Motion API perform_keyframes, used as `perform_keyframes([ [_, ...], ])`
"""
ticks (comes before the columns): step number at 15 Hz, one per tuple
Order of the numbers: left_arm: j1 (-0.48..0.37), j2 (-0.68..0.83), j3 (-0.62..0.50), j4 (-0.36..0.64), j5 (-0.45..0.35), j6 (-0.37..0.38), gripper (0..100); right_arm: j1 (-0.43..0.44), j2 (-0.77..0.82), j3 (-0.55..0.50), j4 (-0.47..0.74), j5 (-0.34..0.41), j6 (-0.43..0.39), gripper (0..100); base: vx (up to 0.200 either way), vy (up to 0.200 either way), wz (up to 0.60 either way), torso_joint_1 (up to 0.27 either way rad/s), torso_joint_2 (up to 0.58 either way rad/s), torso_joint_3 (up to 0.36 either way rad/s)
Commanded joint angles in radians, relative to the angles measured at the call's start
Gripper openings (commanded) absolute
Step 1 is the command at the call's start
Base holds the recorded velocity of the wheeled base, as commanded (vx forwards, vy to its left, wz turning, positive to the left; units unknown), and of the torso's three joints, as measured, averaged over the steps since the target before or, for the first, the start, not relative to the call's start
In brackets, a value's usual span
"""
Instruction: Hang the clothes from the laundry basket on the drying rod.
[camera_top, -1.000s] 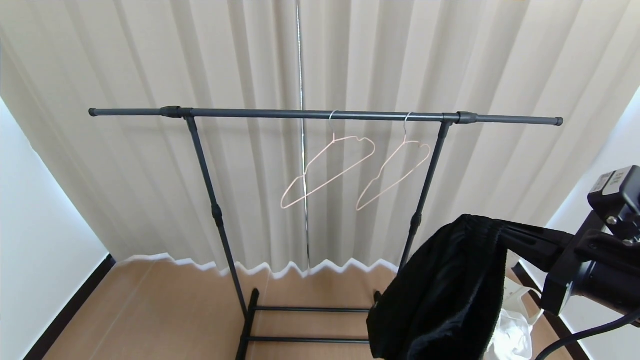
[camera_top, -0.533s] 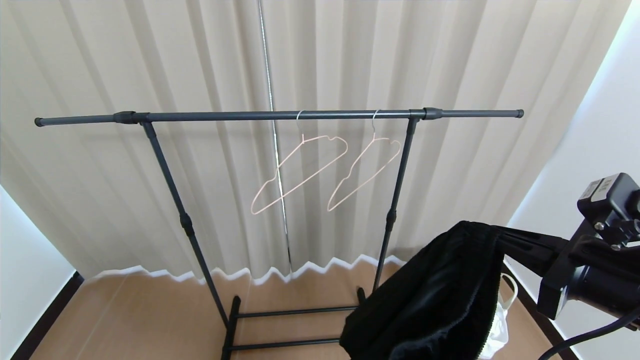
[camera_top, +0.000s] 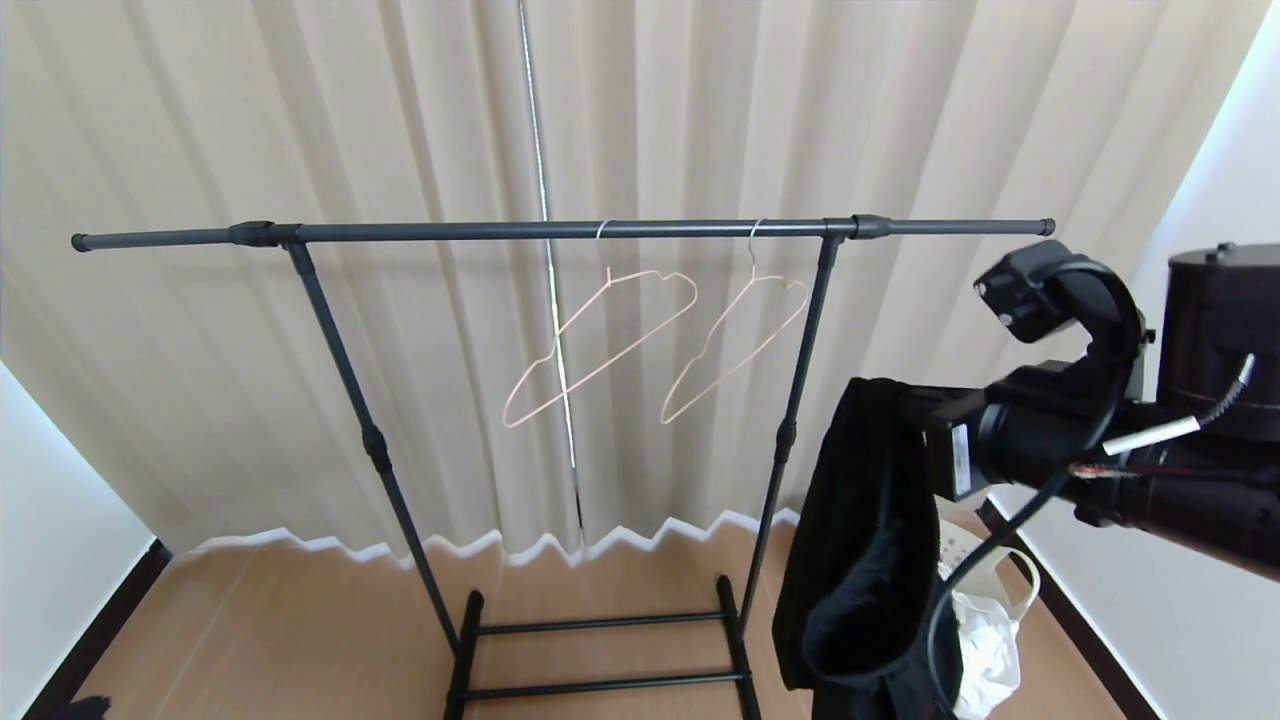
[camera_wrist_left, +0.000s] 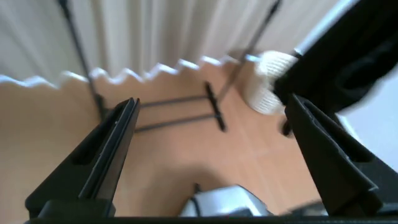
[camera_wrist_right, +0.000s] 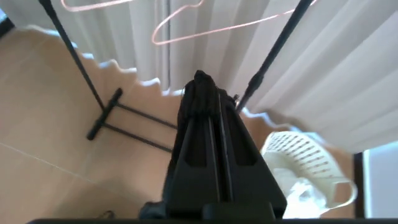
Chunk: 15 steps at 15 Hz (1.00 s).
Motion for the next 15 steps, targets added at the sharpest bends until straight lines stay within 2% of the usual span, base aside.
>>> perform_keyframes([
  [1,-0.355,0.502,-0.238,-0.039,-0.062,-0.153,100,0.028,0.111,-0.215,0.125,-0.014,0.110,0,0.000,0.000,0.00,0.000,0.00,0.000],
  [3,-0.395,0.694,-0.269,-0.091,-0.064,-0.156,100,0.030,0.163,-0.287,0.128,-0.013,0.109,0,0.000,0.000,0.00,0.000,0.00,0.000],
  [5,-0.395,0.855,-0.313,-0.151,-0.062,-0.219,100,0.056,0.226,-0.352,0.122,-0.008,0.107,0,0.000,0.000,0.00,0.000,0.00,0.000],
  [7,-0.383,0.967,-0.347,-0.205,-0.061,-0.249,100,0.091,0.291,-0.428,0.120,-0.007,0.109,0,0.000,0.000,0.00,0.000,0.00,0.000],
  [10,-0.392,1.071,-0.343,-0.263,-0.056,-0.262,100,0.140,0.354,-0.534,0.123,-0.008,0.113,0,0.000,0.000,0.00,0.000,0.00,0.000],
  [11,-0.390,1.111,-0.346,-0.315,-0.056,-0.283,100,0.169,0.361,-0.559,0.123,-0.008,0.118,0,0.000,0.000,0.00,0.000,0.00,0.000],
  [12,-0.390,1.111,-0.346,-0.315,-0.056,-0.283,100,0.169,0.361,-0.559,0.123,-0.008,0.118,0,0.000,0.000,0.00,0.000,0.00,0.000],
  [13,-0.389,1.157,-0.352,-0.402,-0.055,-0.303,100,0.202,0.358,-0.571,0.125,-0.011,0.144,0,0.000,0.000,0.00,0.000,0.00,0.000],
  [15,-0.389,1.212,-0.359,-0.488,-0.043,-0.312,100,0.211,0.349,-0.562,0.126,-0.014,0.158,0,0.000,0.000,0.00,0.000,0.00,0.000],
])
